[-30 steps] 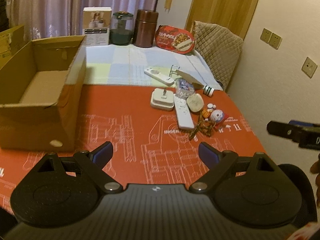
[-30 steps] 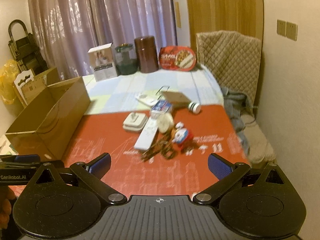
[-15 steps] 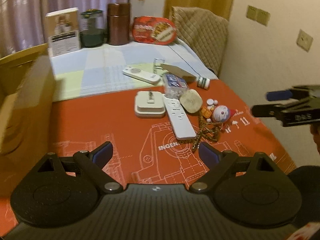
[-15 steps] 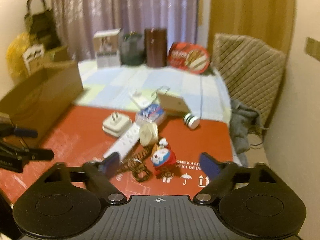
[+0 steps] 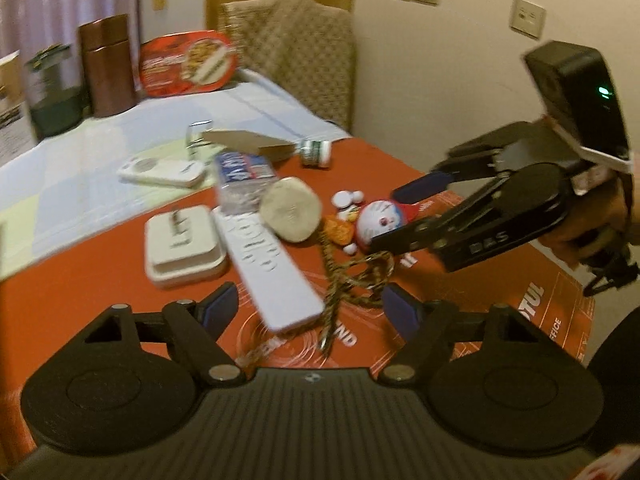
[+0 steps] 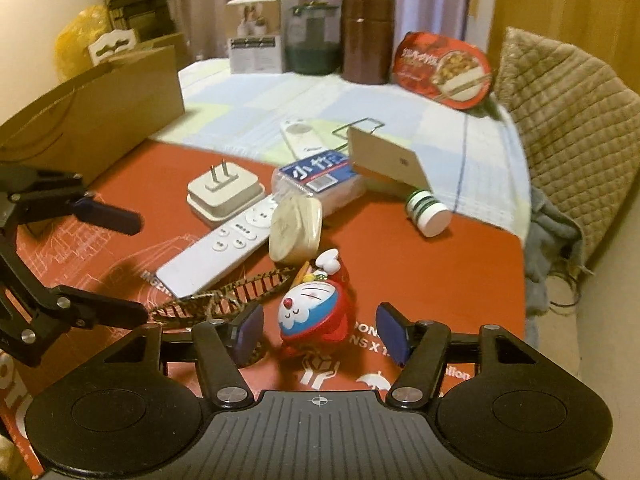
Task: Organize rigid objects
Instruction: 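Grasp the Doraemon figure with the right gripper while the left grasps the striped keychain, then carry both items over the cardboard box and open both grippers to drop them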
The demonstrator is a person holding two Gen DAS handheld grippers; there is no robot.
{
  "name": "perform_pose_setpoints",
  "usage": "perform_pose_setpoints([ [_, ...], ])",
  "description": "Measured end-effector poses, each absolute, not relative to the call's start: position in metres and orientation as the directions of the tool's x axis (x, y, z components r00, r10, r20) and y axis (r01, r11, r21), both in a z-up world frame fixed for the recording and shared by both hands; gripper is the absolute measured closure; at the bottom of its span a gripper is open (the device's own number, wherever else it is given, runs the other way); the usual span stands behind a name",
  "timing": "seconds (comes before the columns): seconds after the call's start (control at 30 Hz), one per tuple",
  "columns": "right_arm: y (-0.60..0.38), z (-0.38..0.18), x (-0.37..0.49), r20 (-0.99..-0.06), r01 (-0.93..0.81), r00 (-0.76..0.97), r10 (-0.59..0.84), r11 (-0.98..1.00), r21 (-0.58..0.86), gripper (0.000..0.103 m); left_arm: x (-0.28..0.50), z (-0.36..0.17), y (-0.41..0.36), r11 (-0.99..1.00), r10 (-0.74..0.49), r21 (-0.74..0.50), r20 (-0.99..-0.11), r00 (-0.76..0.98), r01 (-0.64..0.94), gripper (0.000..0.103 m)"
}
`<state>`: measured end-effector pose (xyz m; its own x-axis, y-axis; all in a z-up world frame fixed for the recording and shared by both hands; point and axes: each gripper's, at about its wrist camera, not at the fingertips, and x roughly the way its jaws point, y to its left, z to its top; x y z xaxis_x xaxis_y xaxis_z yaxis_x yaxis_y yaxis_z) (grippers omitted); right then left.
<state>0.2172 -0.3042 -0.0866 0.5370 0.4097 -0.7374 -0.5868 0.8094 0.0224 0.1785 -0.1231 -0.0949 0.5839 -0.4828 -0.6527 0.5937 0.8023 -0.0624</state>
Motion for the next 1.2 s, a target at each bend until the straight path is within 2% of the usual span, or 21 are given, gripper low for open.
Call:
perform_pose_setpoints([
  [0.03, -0.304, -0.089, 0.22, -0.741, -0.589, 0.533, 0.409, 0.808, 0.023, 0.047, 0.179, -0.096, -0.127, 0.79, -0.492, -0.054, -0.65, 0.579, 0.611, 0.029],
  [0.07, -0.304, -0.091, 0.222, -0.744, -0.593, 0.528, 0.41, 0.805, 0.024, 0.056, 0.179, -0.097, -0.132, 0.776, -0.503, -0.045, -0.646, 0.574, 0.629, 0.03],
  [0.1, -0.305, -0.093, 0.224, -0.746, -0.603, 0.517, 0.42, 0.797, 0.031, 0.061, 0.179, -0.098, -0.138, 0.763, -0.509, -0.032, -0.646, 0.569, 0.646, 0.03],
  [0.4, -0.335, -0.083, 0.209, -0.723, -0.539, 0.561, 0.404, 0.84, 0.052, 0.061, 0.192, -0.116, -0.178, 0.73, -0.481, 0.034, -0.683, 0.55, 0.682, 0.046],
  [0.5, -0.341, -0.079, 0.2, -0.717, -0.52, 0.575, 0.394, 0.853, 0.052, 0.061, 0.198, -0.122, -0.183, 0.756, -0.444, 0.032, -0.71, 0.547, 0.654, 0.063],
  [0.6, -0.342, -0.076, 0.192, -0.712, -0.507, 0.584, 0.39, 0.86, 0.054, 0.061, 0.199, -0.124, -0.182, 0.779, -0.431, 0.012, -0.717, 0.549, 0.627, 0.067],
  [0.87, -0.337, -0.063, 0.181, -0.7, -0.491, 0.604, 0.382, 0.87, 0.05, 0.061, 0.188, -0.104, -0.167, 0.787, -0.436, -0.029, -0.733, 0.522, 0.616, 0.07],
  [1.2, -0.321, -0.006, 0.166, -0.656, -0.49, 0.649, 0.385, 0.871, 0.027, 0.061, 0.174, -0.036, -0.132, 0.811, -0.453, -0.04, -0.675, 0.583, 0.584, 0.07],
])
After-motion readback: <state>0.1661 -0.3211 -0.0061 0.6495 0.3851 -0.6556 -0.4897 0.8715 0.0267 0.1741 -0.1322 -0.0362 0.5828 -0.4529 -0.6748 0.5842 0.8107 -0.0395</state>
